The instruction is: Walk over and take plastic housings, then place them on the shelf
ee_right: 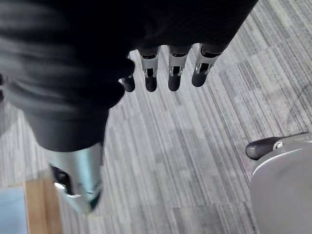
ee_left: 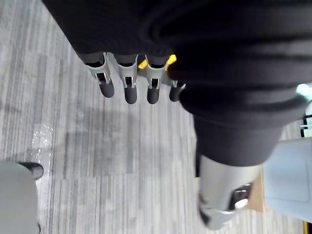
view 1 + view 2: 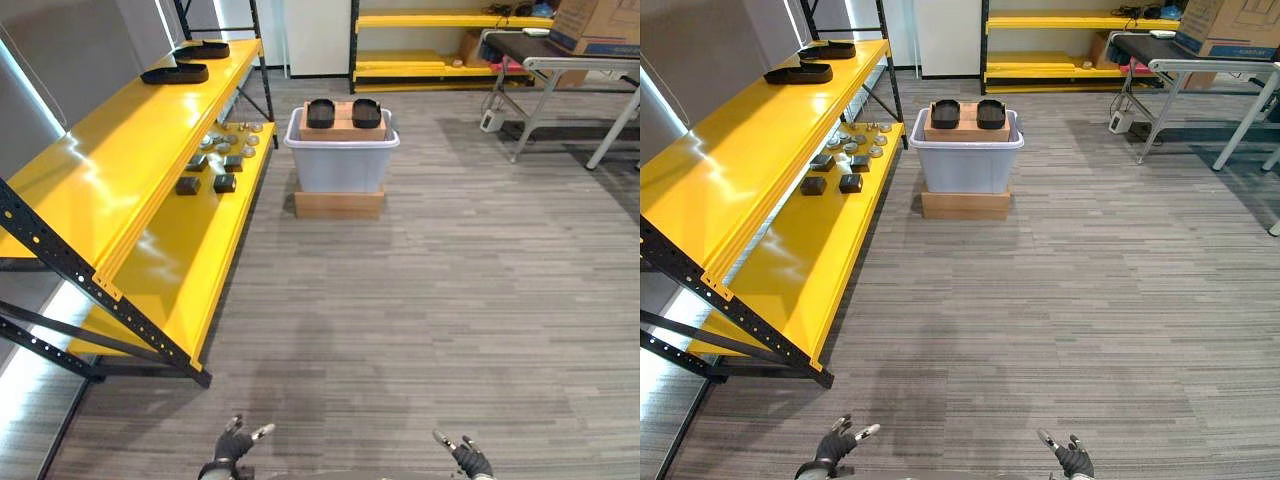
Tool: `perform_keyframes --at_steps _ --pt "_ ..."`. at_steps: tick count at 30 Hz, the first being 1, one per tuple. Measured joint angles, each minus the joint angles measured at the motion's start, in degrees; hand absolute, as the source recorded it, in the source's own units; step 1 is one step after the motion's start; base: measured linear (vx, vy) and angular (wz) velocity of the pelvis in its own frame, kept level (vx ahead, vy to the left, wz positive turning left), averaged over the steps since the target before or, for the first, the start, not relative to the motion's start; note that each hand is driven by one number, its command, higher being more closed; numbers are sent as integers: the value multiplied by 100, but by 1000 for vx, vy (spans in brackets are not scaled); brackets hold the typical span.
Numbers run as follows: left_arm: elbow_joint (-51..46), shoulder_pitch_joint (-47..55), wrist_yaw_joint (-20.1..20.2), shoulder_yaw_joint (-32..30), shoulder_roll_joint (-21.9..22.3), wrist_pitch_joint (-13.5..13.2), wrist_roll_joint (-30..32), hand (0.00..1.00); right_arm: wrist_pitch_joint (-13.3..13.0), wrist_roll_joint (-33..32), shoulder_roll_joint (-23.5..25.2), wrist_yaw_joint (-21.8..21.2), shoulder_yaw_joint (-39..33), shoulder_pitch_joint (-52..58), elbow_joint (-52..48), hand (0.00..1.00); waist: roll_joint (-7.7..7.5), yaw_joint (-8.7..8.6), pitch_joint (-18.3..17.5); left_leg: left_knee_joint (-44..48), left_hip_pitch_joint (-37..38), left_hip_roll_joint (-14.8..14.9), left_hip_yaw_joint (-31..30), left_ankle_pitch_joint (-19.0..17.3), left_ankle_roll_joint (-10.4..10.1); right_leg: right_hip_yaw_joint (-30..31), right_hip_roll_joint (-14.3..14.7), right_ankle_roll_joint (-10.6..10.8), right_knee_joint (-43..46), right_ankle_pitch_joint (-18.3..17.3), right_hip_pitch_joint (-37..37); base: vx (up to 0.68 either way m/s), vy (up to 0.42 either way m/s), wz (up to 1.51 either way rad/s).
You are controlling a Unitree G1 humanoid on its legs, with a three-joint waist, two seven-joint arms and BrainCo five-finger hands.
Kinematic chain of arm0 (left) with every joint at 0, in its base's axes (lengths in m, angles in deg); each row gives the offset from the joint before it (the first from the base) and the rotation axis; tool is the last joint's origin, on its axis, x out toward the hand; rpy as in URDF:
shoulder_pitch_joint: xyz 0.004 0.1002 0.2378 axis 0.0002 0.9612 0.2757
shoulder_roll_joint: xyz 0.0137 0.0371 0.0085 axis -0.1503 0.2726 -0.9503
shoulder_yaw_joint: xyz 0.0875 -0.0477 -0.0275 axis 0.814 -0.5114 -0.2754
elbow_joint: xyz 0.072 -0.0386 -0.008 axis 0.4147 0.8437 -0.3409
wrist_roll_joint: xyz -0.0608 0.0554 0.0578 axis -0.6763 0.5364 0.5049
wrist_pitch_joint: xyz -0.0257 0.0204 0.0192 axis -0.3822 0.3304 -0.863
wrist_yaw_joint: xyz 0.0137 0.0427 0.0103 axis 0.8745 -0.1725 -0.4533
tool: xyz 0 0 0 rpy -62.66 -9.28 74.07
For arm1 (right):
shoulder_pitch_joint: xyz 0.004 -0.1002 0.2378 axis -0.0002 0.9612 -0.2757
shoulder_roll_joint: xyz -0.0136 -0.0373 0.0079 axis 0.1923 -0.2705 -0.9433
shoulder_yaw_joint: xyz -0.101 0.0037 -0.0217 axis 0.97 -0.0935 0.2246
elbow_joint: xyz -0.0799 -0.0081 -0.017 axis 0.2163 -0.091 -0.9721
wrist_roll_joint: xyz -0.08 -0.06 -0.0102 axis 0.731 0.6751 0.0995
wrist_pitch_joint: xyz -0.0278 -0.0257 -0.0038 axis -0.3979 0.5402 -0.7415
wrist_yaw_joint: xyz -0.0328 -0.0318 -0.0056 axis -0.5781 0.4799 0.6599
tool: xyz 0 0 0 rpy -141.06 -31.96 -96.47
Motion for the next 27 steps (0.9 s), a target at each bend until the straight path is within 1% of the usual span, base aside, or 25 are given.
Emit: perform_keyframes --at_steps 2,6,10,14,17,18,20,22,23,24,25,26,27 --pt "-111 -14 -4 -1 -5 -6 97 0 -34 348 -17 -4 1 -20 -123 0 -16 -5 29 -1 29 2 4 6 9 1 3 1 -40 2 6 68 -8 -2" --pt "-311 -13 -13 -47 -3 -22 134 0 -30 588 -17 -15 2 -57 -271 0 11 -18 100 -20 60 0 13 6 8 -36 2 43 -197 29 116 65 -6 4" --pt "-328 -13 -24 -250 3 -26 128 0 -29 580 -37 -12 -64 -149 -272 0 48 -50 144 -111 133 1 13 6 7 -113 4 45 -272 29 182 52 -12 3" --pt "-399 -2 -43 -503 5 -25 87 0 -25 492 -60 7 -279 -224 -270 0 49 -66 155 -146 124 -2 23 3 3 -117 3 52 -315 25 180 39 -9 0" --pt "-522 -1 -49 -680 6 -26 28 0 -23 336 -77 14 -456 -306 -270 0 43 -82 230 -144 118 -3 46 -17 -17 -103 -1 66 -321 17 174 15 -8 -2" --pt "-583 2 -58 -739 4 -27 -35 0 -20 290 -91 21 -504 -354 -271 0 42 -93 286 -117 106 -2 93 -66 -57 -78 -4 101 -320 -5 169 3 -13 -5" --pt "-602 3 -87 -752 6 -28 -74 0 -15 255 -147 32 -511 -402 -271 0 73 -100 322 15 16 7 176 -162 65 -51 -2 122 -320 -20 135 -2 -8 -10" --pt "-632 14 -152 -847 43 -27 -125 0 -9 140 -181 56 -665 -530 -271 0 152 -100 335 355 -223 35 326 -407 140 69 6 170 -245 -59 -28 27 7 -25" --pt "-632 14 -152 -847 43 -27 -125 0 -9 140 -181 56 -665 -530 -271 0 152 -100 335 355 -223 35 326 -407 140 69 6 170 -245 -59 -28 40 24 -42" --pt "-793 84 -170 -974 101 -28 -139 0 2 73 -208 139 -745 -633 -271 0 220 -74 375 618 -367 80 496 -606 196 204 13 285 139 -252 -277 32 37 -50" --pt "-894 115 -174 -1004 108 -31 -181 0 11 49 -237 142 -753 -681 -270 0 250 -34 390 813 -452 95 585 -762 254 218 -20 449 648 -517 -537 33 58 -63" --pt "-943 110 -184 -1005 105 -33 -183 0 17 34 -247 156 -758 -688 -271 0 275 -5 422 966 -485 92 655 -918 291 126 -93 693 1322 -758 -826 42 88 -42" --pt "-948 102 -198 -1004 105 -34 -190 0 22 20 -241 161 -757 -686 -271 0 277 -13 433 1009 -463 82 677 -1004 325 38 -131 796 1753 -850 -997 83 106 -23"
